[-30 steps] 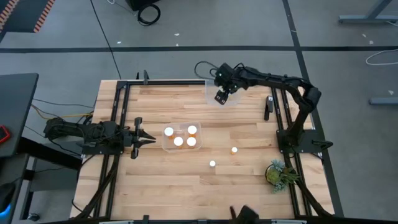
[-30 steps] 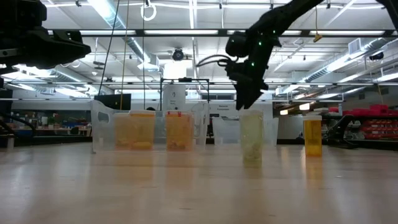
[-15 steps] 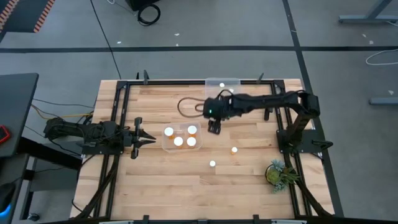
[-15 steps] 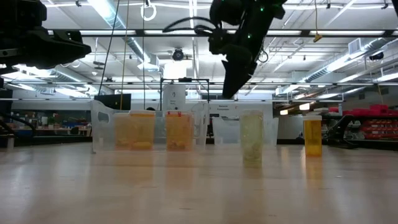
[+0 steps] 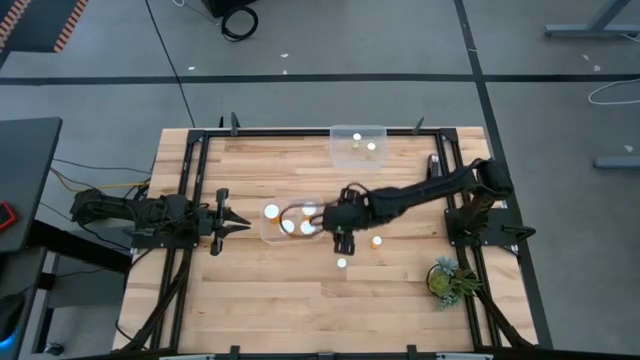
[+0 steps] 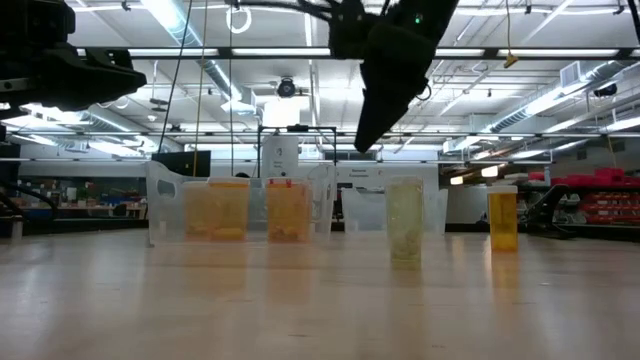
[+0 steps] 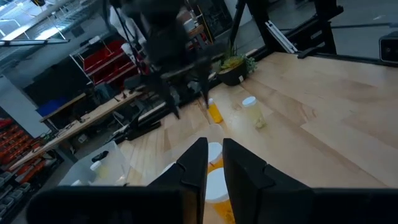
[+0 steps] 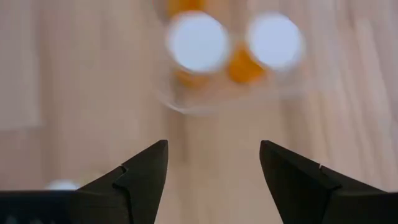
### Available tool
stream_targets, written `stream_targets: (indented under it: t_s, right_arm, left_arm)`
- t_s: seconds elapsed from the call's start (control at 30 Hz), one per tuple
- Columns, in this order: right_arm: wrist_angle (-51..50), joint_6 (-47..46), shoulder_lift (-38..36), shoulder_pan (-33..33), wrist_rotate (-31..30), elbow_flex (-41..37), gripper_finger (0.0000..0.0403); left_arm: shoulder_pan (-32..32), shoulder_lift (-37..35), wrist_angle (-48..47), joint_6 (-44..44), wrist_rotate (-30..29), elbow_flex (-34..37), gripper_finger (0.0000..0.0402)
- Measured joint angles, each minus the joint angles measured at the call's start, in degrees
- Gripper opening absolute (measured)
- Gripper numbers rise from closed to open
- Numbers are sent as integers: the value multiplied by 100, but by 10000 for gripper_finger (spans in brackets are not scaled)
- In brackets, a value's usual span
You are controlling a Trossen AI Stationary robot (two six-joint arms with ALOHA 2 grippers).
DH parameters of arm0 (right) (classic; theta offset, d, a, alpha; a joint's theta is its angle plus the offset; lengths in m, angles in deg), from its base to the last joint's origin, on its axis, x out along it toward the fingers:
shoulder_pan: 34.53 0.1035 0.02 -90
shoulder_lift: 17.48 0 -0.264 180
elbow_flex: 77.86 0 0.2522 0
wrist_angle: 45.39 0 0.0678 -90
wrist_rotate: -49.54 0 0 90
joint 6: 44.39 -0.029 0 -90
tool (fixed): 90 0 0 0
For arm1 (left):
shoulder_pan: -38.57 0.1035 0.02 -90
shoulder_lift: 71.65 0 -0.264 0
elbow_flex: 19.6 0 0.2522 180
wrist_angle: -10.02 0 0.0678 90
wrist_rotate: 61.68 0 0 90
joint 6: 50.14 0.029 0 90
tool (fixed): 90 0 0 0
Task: Pick and place medicine bottles into bin by pill shape (circle, oval)
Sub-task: Put the small yellow pill bottle into the top transparent bin
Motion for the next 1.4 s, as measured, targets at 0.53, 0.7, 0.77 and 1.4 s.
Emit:
stream_targets:
  t_s: [0.53, 0.7, 0.77, 1.4]
  right_arm:
    - [696, -148, 637, 876, 129, 2, 260]
    - [627, -383, 768, 973, 214, 0, 260]
    - [513, -488, 793, 973, 232, 0, 260]
    - [182, -762, 876, 1167, 429, 2, 234]
  left_arm:
    - [0, 205, 0, 1, 5, -2, 52]
    - [0, 260, 3, 0, -1, -2, 59]
    - [0, 288, 4, 0, -2, -2, 61]
    - [0, 337, -1, 0, -2, -2, 59]
